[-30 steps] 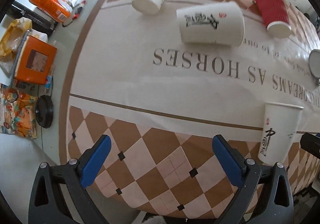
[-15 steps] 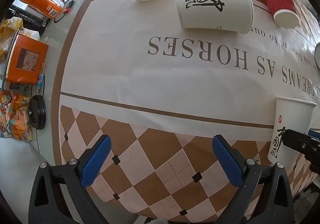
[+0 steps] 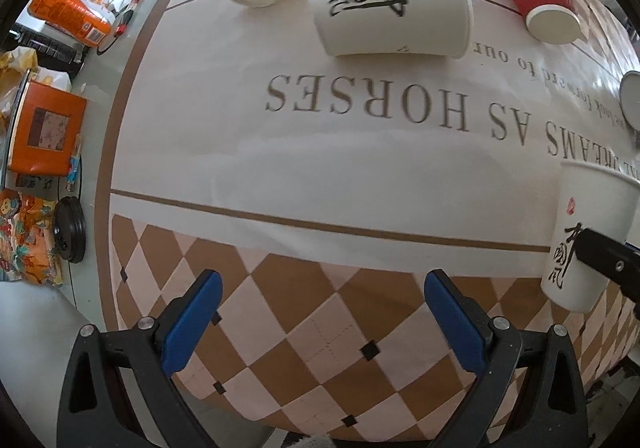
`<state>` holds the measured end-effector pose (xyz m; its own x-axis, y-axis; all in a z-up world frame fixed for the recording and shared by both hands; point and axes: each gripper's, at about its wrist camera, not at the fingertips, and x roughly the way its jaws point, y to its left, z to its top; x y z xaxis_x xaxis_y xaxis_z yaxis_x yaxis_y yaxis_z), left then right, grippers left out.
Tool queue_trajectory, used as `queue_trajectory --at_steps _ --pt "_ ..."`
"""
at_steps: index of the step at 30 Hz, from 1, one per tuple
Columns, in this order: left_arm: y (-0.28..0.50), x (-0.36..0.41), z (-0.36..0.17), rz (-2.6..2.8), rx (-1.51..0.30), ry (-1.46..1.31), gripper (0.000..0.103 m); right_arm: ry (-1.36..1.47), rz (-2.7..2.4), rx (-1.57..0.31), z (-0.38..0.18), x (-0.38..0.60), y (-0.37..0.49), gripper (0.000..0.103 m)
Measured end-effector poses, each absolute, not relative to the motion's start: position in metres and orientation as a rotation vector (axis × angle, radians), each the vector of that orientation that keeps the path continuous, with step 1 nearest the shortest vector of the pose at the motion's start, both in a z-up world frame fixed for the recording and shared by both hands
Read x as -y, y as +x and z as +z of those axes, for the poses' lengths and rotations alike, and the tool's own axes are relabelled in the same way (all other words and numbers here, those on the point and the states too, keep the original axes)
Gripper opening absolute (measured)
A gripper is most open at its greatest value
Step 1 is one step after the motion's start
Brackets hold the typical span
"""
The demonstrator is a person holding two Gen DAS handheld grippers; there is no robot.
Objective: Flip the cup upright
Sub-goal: 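Lower the bird cup opening-up onto the cloth with the right gripper and open it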
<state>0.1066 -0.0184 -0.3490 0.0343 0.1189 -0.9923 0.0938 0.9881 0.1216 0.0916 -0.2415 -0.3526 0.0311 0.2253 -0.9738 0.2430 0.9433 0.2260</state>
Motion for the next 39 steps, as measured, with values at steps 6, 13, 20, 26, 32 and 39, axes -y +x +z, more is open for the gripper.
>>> queue_trajectory --at_steps 6,13,20,26,32,39 --pt "0.122 0.037 -0.35 0.03 -1.53 0.17 0.103 0.398 -0.058 -1.351 -0.334 0.272 0.089 0.061" --pt "0.142 0.054 -0.357 0.071 -1.519 0.191 0.103 0.246 -0.09 -1.055 -0.324 0.269 0.106 0.06" --pt "0.147 0.052 -0.367 0.103 -1.512 0.226 0.103 0.137 -0.114 -0.913 -0.341 0.252 0.109 0.06" --pt "0.14 0.06 -0.364 0.115 -1.517 0.244 0.103 0.076 -0.101 -0.861 -0.344 0.248 0.087 0.061" --pt "0.134 0.059 -0.364 0.13 -1.515 0.249 0.103 0.057 -0.083 -0.856 -0.347 0.246 0.066 0.062" --pt "0.127 0.053 -0.357 0.118 -1.487 0.24 0.103 0.073 -0.09 -0.94 -0.353 0.248 0.059 0.064"
